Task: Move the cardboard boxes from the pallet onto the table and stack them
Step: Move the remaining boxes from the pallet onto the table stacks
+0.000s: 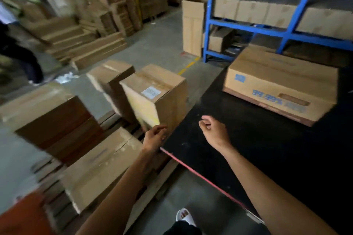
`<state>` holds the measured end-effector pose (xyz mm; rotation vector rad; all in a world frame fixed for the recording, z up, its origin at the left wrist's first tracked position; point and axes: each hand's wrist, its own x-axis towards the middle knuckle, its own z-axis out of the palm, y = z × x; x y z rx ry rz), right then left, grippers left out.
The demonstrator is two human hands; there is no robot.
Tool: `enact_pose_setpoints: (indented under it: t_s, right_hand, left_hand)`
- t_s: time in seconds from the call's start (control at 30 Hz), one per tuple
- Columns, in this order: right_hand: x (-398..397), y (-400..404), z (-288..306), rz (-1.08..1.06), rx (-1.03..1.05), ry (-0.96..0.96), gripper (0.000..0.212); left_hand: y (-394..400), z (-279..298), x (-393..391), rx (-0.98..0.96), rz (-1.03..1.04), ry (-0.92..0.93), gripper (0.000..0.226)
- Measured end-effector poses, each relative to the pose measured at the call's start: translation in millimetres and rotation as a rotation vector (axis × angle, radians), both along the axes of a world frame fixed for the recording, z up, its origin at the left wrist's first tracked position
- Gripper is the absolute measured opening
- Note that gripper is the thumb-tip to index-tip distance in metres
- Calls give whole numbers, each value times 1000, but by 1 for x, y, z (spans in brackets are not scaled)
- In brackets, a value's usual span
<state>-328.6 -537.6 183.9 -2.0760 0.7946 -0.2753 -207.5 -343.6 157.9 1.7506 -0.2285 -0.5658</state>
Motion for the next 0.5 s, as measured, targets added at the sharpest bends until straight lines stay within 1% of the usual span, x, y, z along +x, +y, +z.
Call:
enact_pose_setpoints:
  t_s: [0.1,0.13,0.23,0.37,0.5]
  right_hand:
    - [37,53,-8,156,-2,54,36]
    - [43,64,-13,192,-7,74,38]
    - [83,111,-36,357,-64,168,43]
    - [151,170,-79,553,-72,306,53]
    - [215,215,-126,628,-93,435,62]
  left_hand:
    - [74,-6,10,34,107,-39,15]
    - [93,-11,12,68,104,-53,16]
    - [170,-39,26,158,186,-34,17]
    - [263,-91,55,256,476,106,22]
    - [333,-139,87,350,632,266,36]
